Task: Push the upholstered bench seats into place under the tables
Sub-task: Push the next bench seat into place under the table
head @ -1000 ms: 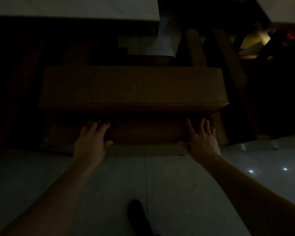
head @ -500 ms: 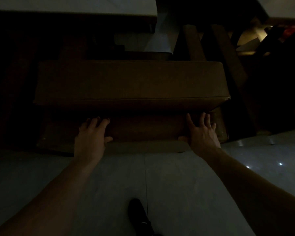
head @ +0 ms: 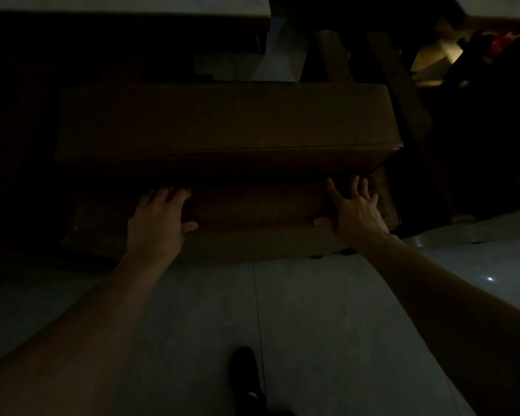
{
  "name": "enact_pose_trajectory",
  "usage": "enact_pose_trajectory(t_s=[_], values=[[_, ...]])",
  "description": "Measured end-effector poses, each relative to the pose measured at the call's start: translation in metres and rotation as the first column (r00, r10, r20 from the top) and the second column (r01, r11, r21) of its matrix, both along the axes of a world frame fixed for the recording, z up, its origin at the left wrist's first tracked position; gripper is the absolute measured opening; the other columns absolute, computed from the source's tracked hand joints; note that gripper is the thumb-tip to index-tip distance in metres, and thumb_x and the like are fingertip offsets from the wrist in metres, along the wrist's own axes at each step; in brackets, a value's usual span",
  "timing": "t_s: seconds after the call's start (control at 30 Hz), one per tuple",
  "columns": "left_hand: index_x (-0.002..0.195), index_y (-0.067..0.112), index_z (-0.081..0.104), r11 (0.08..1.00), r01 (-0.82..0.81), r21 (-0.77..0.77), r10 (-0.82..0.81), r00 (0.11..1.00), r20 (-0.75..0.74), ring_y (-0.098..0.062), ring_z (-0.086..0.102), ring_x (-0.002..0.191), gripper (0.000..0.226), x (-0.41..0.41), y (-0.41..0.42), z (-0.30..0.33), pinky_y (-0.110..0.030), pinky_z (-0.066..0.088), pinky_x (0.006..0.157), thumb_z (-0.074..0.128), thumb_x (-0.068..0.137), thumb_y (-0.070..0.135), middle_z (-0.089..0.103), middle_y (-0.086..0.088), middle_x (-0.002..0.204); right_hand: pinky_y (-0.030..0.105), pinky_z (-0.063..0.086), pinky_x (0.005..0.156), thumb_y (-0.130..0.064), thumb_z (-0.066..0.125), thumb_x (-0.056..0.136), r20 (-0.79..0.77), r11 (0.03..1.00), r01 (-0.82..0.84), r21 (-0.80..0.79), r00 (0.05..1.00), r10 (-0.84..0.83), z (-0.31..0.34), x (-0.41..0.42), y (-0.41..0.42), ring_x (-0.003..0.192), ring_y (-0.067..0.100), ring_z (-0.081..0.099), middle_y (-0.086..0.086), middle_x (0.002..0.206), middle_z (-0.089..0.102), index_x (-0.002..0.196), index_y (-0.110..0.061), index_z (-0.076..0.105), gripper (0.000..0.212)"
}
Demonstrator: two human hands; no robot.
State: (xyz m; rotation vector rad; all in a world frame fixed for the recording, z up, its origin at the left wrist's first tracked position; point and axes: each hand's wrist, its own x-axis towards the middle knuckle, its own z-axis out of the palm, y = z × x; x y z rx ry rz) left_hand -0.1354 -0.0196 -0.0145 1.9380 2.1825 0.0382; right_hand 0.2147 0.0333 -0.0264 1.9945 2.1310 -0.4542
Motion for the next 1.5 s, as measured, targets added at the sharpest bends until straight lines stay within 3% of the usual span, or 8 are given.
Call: enact_pose_trajectory(t_s=[0.27,0.5,0.67,1.0,1.1,1.2,1.3,1.5], values=[[0.139,0.029,0.044,1.000,0.010,-0.019,-0.010,1.000,0.002,-0.037,0.042,0.125,0.062,-0.002,-0.002,0.005,-0.053,0.048,0.086,0.070,0.084,0.045,0.049,-0.008,0.136,0.060,0.006,0.119,-0.063,0.055,0.089,0.019,0.998,0.053,-0.024,0.998,-0.053,0.009,-0.006,-0.007,0.148,0.044,-0.011,0.025,0.161,-0.011,0.156,-0.032,-0.004,0.095],[0.140,0.031,0.043,0.998,0.027,-0.061,-0.030,0.999,-0.045,-0.035,0.044,0.125,0.066,-0.004,0.004,0.008,-0.048,0.052,0.084,0.069,0.082,0.049,0.050,-0.005,0.136,0.061,0.015,0.119,-0.051,0.064,0.087,0.062,0.996,0.068,-0.051,0.996,-0.064,0.016,-0.036,-0.006,0.145,0.054,-0.006,0.034,0.158,-0.006,0.156,-0.030,-0.009,0.102],[0.141,0.034,0.039,0.995,0.006,-0.097,-0.011,0.999,-0.046,-0.032,0.037,0.133,0.066,-0.003,0.006,0.009,-0.047,0.049,0.091,0.067,0.084,0.050,0.044,-0.002,0.144,0.062,0.013,0.117,-0.075,0.049,0.082,0.092,0.997,0.068,-0.047,0.994,-0.064,0.010,-0.039,-0.005,0.143,0.057,-0.004,0.037,0.156,-0.005,0.154,-0.035,-0.014,0.104],[0.145,0.033,0.033,0.989,0.015,-0.146,-0.025,0.998,-0.066,-0.031,0.033,0.136,0.068,-0.005,0.014,0.008,-0.048,0.045,0.097,0.065,0.087,0.049,0.039,-0.002,0.147,0.063,0.015,0.117,-0.076,0.045,0.081,0.074,0.995,0.059,-0.083,0.996,-0.053,0.009,-0.038,0.003,0.142,0.059,-0.003,0.038,0.155,-0.004,0.154,-0.037,-0.013,0.101],[0.144,0.033,0.033,0.991,0.011,-0.131,-0.018,0.999,-0.051,-0.032,0.034,0.135,0.070,-0.003,0.012,0.009,-0.048,0.045,0.097,0.067,0.085,0.049,0.041,-0.003,0.146,0.063,0.017,0.116,-0.080,0.034,0.077,0.098,0.997,0.046,-0.070,0.994,-0.039,0.009,-0.036,0.000,0.142,0.059,-0.001,0.037,0.156,-0.001,0.154,-0.037,-0.012,0.100],[0.148,0.033,0.025,0.996,0.012,-0.088,-0.014,1.000,-0.021,-0.032,0.028,0.139,0.074,-0.006,0.006,0.008,-0.049,0.041,0.102,0.064,0.087,0.051,0.036,-0.002,0.149,0.060,0.020,0.116,-0.082,0.021,0.072,0.133,0.998,0.038,-0.049,0.991,-0.032,0.012,-0.039,-0.003,0.142,0.057,0.001,0.036,0.156,0.001,0.153,-0.037,-0.015,0.100],[0.154,0.032,0.011,0.998,0.043,-0.037,-0.045,0.997,-0.057,-0.030,0.022,0.141,0.085,-0.016,0.000,0.005,-0.049,0.031,0.109,0.054,0.087,0.062,0.025,0.000,0.155,0.058,0.021,0.116,-0.080,0.034,0.082,0.175,0.997,0.036,-0.074,0.984,-0.023,0.017,-0.042,-0.003,0.143,0.056,0.001,0.035,0.156,-0.002,0.150,-0.036,-0.023,0.099],[0.153,0.039,0.013,0.999,0.032,0.019,-0.031,0.997,-0.075,-0.032,0.017,0.144,0.096,-0.058,-0.004,-0.007,-0.055,0.013,0.118,0.048,0.074,0.082,0.022,-0.002,0.157,0.064,0.014,0.116,-0.080,0.047,0.078,0.088,0.995,-0.058,-0.077,0.994,0.065,0.017,-0.075,-0.008,0.145,0.053,-0.008,0.029,0.159,-0.008,0.142,-0.051,-0.029,0.104]])
